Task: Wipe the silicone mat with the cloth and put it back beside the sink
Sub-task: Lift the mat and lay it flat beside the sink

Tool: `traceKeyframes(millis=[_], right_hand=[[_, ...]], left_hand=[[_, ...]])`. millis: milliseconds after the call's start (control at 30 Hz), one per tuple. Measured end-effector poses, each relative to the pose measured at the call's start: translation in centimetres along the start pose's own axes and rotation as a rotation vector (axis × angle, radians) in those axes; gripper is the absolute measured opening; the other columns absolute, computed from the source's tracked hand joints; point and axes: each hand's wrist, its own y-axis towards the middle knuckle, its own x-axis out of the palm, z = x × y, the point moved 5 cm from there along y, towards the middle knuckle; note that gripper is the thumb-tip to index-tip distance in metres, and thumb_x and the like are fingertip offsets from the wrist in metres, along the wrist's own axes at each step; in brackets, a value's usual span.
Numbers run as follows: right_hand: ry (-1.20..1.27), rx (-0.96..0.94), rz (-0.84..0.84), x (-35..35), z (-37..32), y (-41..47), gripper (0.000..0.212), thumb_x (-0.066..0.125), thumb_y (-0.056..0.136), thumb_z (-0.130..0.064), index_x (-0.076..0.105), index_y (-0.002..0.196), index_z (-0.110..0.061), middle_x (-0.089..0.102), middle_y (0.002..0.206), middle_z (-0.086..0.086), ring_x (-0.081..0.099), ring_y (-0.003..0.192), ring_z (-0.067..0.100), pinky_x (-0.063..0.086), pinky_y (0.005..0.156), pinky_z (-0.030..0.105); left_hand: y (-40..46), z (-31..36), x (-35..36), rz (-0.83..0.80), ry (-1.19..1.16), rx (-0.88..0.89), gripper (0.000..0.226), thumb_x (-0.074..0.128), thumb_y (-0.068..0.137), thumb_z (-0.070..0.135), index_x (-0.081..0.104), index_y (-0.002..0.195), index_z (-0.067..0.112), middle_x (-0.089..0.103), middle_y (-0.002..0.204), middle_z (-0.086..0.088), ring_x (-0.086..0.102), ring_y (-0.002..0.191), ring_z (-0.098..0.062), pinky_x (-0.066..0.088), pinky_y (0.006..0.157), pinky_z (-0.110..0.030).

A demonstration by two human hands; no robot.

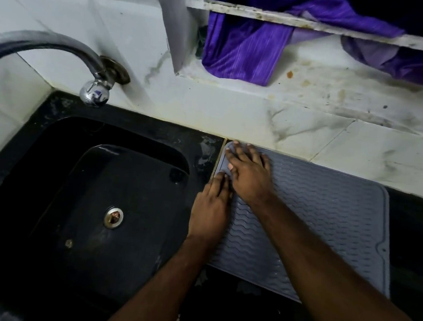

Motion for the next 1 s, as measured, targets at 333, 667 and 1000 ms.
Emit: traceKeyframes(millis=[333,667,1000], right_hand=[[-0.016,0.013,0.018,0.2,-0.2,0.1,0.056,0.044,0.098,-0.029,0.032,0.152,-0.037,0.017,0.163,-0.015,0.016,0.150,0.025,0.014,0.118,0.053],[-0.020,0.039,0.033,0.3,-0.9,-0.1,0.050,0.036,0.104,-0.037,0.033,0.153,-0.031,0.017,0.164,-0.006,0.009,0.152,0.023,0.006,0.121,0.051],[0.007,0.140,0.159,-1.3,-1.9,-6.0,0.043,0.052,0.097,-0.026,0.053,0.140,-0.021,0.045,0.150,0.006,0.039,0.135,0.028,0.030,0.108,0.045]], left_hand=[[-0.3,-0.2,0.0,0.046,-0.071,-0.008,0.046,0.046,0.104,0.019,0.045,0.147,0.004,0.042,0.154,-0.012,0.045,0.134,-0.030,0.044,0.101,-0.043],[-0.3,-0.1,-0.2,0.040,-0.121,-0.005,0.049,0.042,0.104,0.019,0.040,0.151,0.007,0.037,0.157,-0.011,0.039,0.137,-0.028,0.039,0.110,-0.041],[-4.0,-1.1,-2.6,0.112,-0.251,-0.108,0.038,0.052,0.100,0.015,0.058,0.137,0.007,0.053,0.142,-0.009,0.049,0.126,-0.026,0.046,0.105,-0.038]])
